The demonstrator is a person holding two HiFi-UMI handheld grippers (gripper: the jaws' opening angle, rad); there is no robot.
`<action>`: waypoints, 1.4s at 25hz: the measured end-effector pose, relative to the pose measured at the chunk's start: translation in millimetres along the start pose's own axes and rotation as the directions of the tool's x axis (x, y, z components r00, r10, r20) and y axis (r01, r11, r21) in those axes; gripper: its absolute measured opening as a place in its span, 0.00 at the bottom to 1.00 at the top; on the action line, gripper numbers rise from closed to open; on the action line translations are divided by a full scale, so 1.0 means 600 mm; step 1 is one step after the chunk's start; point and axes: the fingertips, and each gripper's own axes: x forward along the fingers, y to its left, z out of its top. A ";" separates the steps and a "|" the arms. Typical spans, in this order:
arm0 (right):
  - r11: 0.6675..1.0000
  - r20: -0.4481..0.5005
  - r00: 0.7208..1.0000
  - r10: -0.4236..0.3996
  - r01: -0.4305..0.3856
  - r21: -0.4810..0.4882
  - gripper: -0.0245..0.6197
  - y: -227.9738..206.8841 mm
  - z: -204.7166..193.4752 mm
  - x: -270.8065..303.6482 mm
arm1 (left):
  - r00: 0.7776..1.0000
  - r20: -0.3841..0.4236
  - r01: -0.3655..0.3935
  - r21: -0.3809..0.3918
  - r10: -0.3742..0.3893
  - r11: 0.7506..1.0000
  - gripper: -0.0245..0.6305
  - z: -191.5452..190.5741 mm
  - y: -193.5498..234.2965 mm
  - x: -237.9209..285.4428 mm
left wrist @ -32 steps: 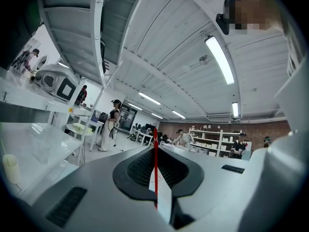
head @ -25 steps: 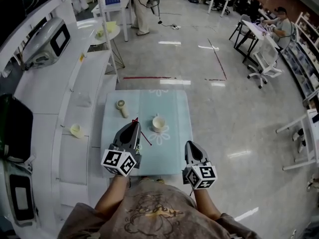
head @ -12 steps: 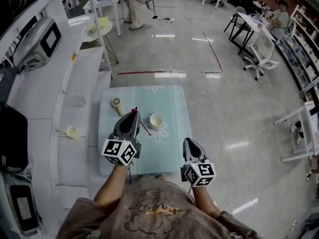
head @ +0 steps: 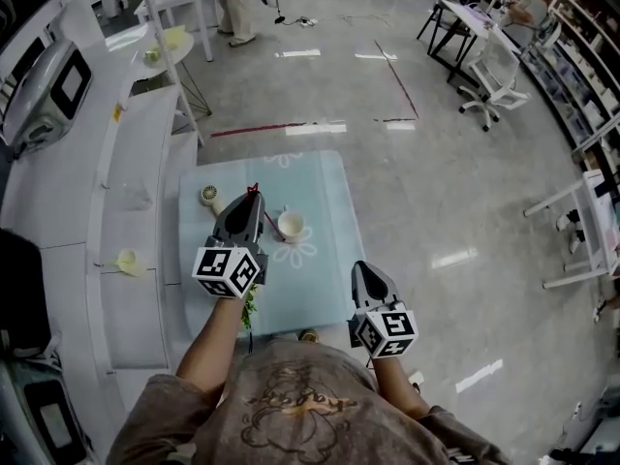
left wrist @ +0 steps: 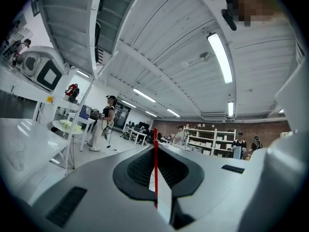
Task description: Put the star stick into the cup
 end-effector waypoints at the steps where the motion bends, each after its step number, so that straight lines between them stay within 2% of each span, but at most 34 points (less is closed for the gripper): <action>1: 1.000 0.000 1.000 -0.006 0.006 0.003 0.04 -0.002 -0.001 -0.002 | 1.000 -0.004 0.004 0.000 -0.004 1.000 0.09 -0.003 0.000 0.007; 8: 0.999 -0.011 0.999 -0.043 0.043 0.016 0.04 -0.018 -0.008 -0.013 | 1.000 -0.027 0.010 -0.020 -0.010 1.000 0.09 -0.024 0.010 0.056; 19: 0.993 -0.021 0.993 -0.116 0.117 0.036 0.04 -0.058 -0.014 -0.025 | 0.996 -0.083 0.020 -0.021 -0.021 1.000 0.09 -0.093 0.021 0.122; 35: 0.985 -0.084 0.984 -0.154 0.160 0.061 0.04 -0.075 -0.048 -0.007 | 0.983 -0.182 0.000 -0.062 -0.012 0.998 0.09 -0.218 0.064 0.154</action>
